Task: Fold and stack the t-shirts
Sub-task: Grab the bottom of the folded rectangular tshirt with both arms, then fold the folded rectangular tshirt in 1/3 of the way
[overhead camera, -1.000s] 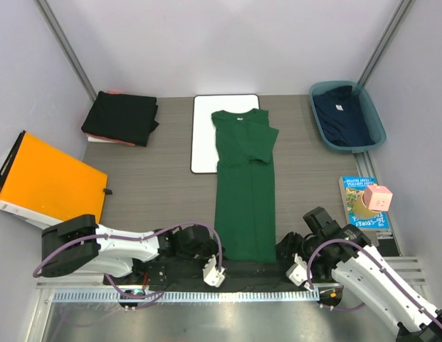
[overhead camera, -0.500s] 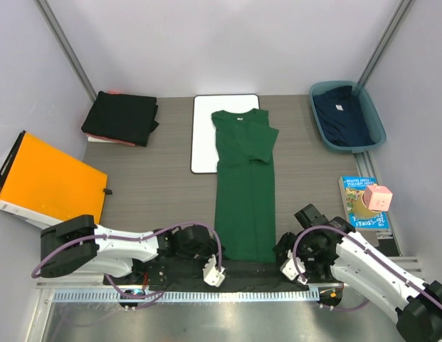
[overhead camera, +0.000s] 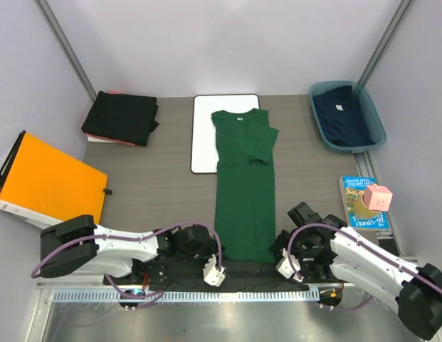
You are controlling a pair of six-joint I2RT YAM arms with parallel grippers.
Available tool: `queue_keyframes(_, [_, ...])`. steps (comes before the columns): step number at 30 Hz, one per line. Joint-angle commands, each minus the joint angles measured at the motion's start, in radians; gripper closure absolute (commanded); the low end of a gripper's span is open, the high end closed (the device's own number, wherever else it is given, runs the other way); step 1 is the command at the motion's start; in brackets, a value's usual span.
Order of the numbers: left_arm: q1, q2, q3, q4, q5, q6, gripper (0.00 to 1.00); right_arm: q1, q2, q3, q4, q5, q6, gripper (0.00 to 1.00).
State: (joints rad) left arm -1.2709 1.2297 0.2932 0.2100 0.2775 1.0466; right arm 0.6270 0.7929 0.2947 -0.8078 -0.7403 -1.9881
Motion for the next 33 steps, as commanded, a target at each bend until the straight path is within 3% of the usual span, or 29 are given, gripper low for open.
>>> queue_keyframes(1, [-0.005,-0.016,0.003,0.037,0.0,-0.022,1.0,0.028,0.002,-0.011,0.099,-0.025,-0.066,0.81])
queue_keyframes(5, [-0.005,-0.022,0.003,0.035,-0.003,-0.023,1.0,0.043,-0.021,0.003,0.108,-0.008,-0.015,0.99])
queue_keyframes(19, [0.059,-0.153,0.153,-0.133,-0.061,-0.091,1.0,0.045,-0.11,0.205,0.065,0.171,0.258,0.99])
queue_keyframes(33, [0.427,0.046,0.283,-0.023,0.02,0.004,1.0,0.022,0.034,0.227,0.389,0.398,0.502,0.99])
